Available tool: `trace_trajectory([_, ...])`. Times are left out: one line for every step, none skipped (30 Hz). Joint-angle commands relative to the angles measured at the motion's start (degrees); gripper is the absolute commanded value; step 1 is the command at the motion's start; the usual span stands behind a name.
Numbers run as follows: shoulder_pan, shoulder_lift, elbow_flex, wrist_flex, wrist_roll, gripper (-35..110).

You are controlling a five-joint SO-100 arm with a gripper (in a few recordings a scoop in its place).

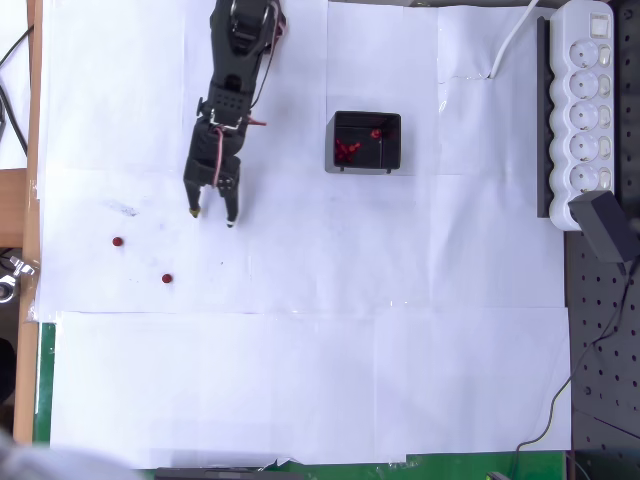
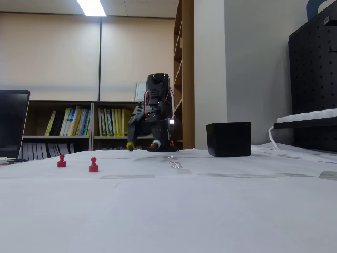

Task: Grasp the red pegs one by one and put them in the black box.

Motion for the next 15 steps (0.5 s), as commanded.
trace_trajectory([2.37, 6.15, 8.96, -1.41, -1.76, 24])
trace_trajectory([2.64, 7.82, 10.72, -0.88, -1.93, 24])
trace_trajectory([2.90, 9.40, 12.66, 0.09, -1.93, 24])
trace_trajectory([3.08, 11.07, 14.68, 1.14, -1.85, 25])
trace_trajectory([3.34, 12.48, 16.70, 2.20, -2.02, 25])
trace_trajectory([3.43, 13.80, 18.54, 3.16, -2.11, 25])
trace_trajectory([3.43, 15.12, 20.30, 3.78, -2.29, 25])
trace_trajectory([3.52, 16.26, 22.06, 4.31, -2.72, 25])
trace_trajectory([3.52, 17.31, 23.82, 5.36, -2.99, 24])
trace_trajectory([3.52, 18.19, 25.75, 6.50, -3.43, 24])
trace_trajectory([3.60, 19.16, 27.69, 7.56, -4.04, 24])
trace_trajectory([3.60, 20.13, 29.44, 8.79, -4.39, 24])
trace_trajectory([3.78, 20.92, 30.94, 9.76, -4.83, 24])
trace_trajectory([3.87, 21.80, 32.08, 9.93, -5.36, 24])
trace_trajectory([4.04, 22.59, 32.96, 9.93, -5.62, 24])
